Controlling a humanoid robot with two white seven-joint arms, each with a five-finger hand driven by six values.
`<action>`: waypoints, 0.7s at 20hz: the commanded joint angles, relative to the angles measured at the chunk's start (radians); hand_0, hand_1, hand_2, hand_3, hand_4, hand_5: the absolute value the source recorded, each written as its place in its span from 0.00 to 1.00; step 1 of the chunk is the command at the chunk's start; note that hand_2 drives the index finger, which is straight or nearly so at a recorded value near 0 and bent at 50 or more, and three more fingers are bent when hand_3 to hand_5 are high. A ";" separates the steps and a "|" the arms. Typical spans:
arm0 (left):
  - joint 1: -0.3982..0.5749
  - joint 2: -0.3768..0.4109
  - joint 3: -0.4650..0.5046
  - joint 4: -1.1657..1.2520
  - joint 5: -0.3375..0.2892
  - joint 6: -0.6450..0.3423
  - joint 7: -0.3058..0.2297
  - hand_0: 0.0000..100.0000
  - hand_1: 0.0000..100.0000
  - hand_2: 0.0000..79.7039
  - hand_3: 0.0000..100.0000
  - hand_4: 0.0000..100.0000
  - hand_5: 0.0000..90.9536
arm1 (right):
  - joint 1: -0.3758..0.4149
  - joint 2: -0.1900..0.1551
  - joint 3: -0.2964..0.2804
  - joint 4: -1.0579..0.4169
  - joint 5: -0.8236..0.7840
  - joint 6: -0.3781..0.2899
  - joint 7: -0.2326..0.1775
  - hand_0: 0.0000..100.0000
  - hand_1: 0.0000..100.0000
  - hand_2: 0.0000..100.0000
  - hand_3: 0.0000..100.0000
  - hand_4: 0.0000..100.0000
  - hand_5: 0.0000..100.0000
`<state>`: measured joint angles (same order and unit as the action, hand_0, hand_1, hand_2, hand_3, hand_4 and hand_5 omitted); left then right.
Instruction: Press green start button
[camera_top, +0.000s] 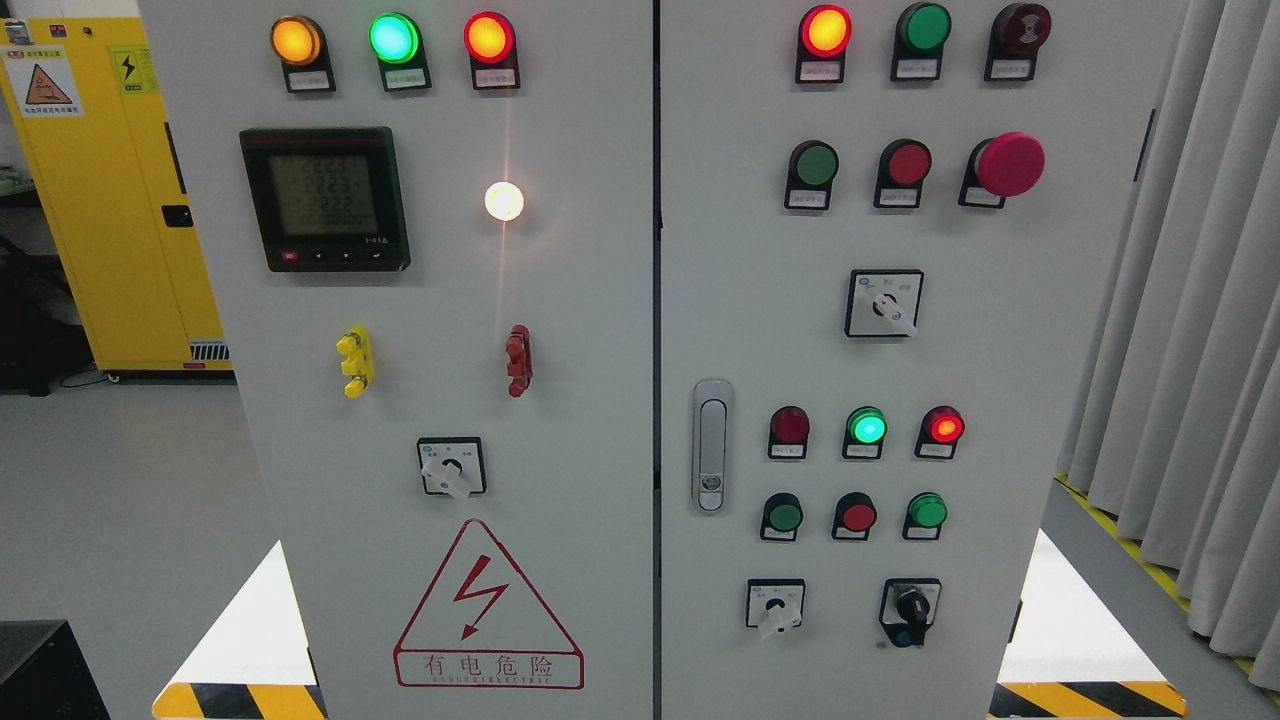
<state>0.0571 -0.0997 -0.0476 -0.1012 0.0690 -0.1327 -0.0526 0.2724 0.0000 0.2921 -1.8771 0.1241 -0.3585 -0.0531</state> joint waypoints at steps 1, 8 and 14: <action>0.000 0.000 0.000 0.000 0.000 -0.001 0.000 0.12 0.56 0.00 0.00 0.00 0.00 | -0.002 0.014 -0.001 0.000 0.000 0.000 0.001 0.32 0.52 0.00 0.12 0.18 0.15; 0.000 0.000 0.000 0.000 0.000 -0.001 0.000 0.12 0.56 0.00 0.00 0.00 0.00 | -0.005 0.014 -0.008 -0.010 0.043 0.003 0.001 0.31 0.53 0.00 0.12 0.19 0.15; 0.000 0.000 0.000 0.000 0.000 -0.001 0.000 0.12 0.56 0.00 0.00 0.00 0.00 | -0.079 0.014 -0.141 -0.065 0.431 -0.008 -0.071 0.38 0.75 0.00 0.50 0.58 0.46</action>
<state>0.0570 -0.0997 -0.0476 -0.1011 0.0690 -0.1327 -0.0526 0.2515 0.0000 0.2582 -1.8936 0.3095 -0.3633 -0.0901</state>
